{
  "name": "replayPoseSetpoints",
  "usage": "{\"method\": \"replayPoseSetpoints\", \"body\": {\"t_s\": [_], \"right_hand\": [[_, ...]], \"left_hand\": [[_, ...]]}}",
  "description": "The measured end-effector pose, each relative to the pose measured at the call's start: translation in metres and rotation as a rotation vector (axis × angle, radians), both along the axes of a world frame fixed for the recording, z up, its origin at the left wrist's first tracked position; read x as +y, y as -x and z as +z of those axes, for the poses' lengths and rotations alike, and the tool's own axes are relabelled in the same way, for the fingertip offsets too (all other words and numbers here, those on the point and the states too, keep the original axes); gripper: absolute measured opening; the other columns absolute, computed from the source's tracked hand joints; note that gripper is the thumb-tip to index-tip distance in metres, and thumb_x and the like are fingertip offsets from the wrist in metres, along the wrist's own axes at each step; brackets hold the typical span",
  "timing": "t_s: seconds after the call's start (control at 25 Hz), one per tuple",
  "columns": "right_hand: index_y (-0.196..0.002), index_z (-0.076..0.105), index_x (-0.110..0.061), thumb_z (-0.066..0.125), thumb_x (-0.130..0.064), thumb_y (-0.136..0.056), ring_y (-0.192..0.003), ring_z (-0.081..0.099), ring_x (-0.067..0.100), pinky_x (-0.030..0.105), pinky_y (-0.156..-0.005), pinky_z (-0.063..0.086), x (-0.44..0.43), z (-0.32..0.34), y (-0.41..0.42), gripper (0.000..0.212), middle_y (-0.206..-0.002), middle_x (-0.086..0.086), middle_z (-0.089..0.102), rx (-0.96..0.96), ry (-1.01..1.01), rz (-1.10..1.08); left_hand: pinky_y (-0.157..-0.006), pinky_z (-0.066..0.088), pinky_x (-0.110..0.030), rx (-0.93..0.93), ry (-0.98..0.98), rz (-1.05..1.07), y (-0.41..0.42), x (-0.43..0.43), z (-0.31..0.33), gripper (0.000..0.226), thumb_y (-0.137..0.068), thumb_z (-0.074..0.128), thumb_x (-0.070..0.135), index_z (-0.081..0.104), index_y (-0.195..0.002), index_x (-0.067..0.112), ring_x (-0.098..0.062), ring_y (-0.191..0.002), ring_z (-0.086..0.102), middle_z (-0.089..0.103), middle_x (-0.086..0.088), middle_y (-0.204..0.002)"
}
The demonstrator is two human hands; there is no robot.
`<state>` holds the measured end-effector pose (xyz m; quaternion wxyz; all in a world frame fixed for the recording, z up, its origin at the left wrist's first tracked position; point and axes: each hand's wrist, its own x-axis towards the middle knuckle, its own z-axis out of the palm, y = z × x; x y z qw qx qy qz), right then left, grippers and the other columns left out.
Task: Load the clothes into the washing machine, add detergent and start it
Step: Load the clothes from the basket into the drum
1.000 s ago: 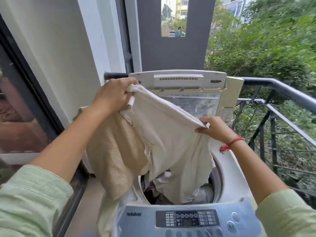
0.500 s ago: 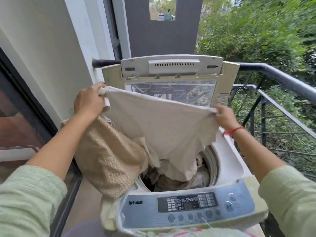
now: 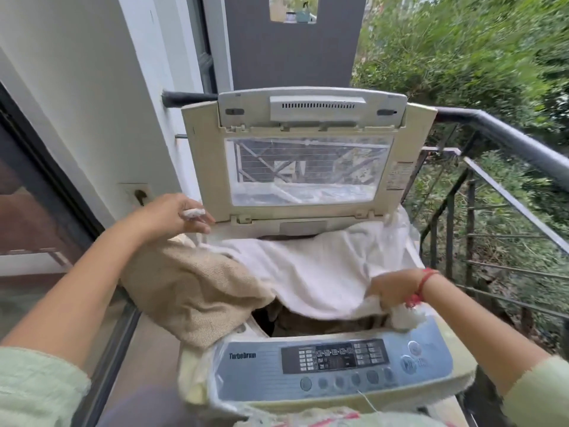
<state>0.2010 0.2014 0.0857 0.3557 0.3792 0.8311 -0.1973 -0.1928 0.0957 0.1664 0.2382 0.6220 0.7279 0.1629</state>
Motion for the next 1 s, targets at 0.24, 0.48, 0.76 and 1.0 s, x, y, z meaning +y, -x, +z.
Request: {"method": "replayPoseSetpoints", "body": {"t_s": [0.24, 0.48, 0.76, 1.0], "right_hand": [[-0.135, 0.049, -0.022, 0.06, -0.021, -0.085, -0.122, 0.052, 0.021, 0.03, -0.103, 0.042, 0.032, -0.039, 0.05, 0.051, -0.139, 0.002, 0.05, 0.326, -0.004, -0.139], [-0.149, 0.015, -0.017, 0.059, -0.03, -0.087, -0.141, 0.025, 0.025, 0.037, -0.11, 0.026, 0.015, -0.139, 0.051, 0.077, -0.153, 0.013, 0.021, -0.31, -0.147, 0.062], [-0.142, 0.033, -0.006, 0.047, -0.026, -0.096, -0.092, 0.066, 0.0, 0.023, -0.097, 0.047, 0.033, -0.161, 0.05, 0.052, -0.146, 0.013, 0.038, -0.022, -0.166, 0.217], [-0.145, 0.028, -0.032, 0.074, -0.062, -0.061, -0.134, 0.028, 0.008, 0.033, -0.114, 0.023, 0.017, -0.096, 0.114, 0.101, -0.142, -0.012, 0.029, 0.669, 0.07, -0.052]], "left_hand": [[-0.08, 0.05, -0.035, -0.027, -0.273, 0.027, -0.007, 0.001, -0.006, 0.02, -0.087, 0.063, 0.042, 0.073, -0.084, 0.025, -0.009, -0.087, 0.065, 0.071, 0.019, -0.08], [-0.068, 0.044, -0.013, -0.036, -0.453, 0.044, -0.03, 0.0, 0.0, 0.026, -0.092, 0.052, 0.039, 0.07, -0.084, 0.022, 0.012, -0.077, 0.061, 0.066, 0.031, -0.072], [-0.068, 0.046, -0.013, -0.014, -0.489, 0.076, -0.052, -0.007, -0.005, 0.024, -0.095, 0.052, 0.035, 0.069, -0.086, 0.021, 0.007, -0.073, 0.065, 0.069, 0.017, -0.069], [-0.07, 0.047, -0.019, -0.078, -0.487, 0.131, -0.06, -0.018, 0.001, 0.032, -0.094, 0.048, 0.043, 0.067, -0.084, 0.019, 0.0, -0.067, 0.067, 0.068, 0.011, -0.07]]}}
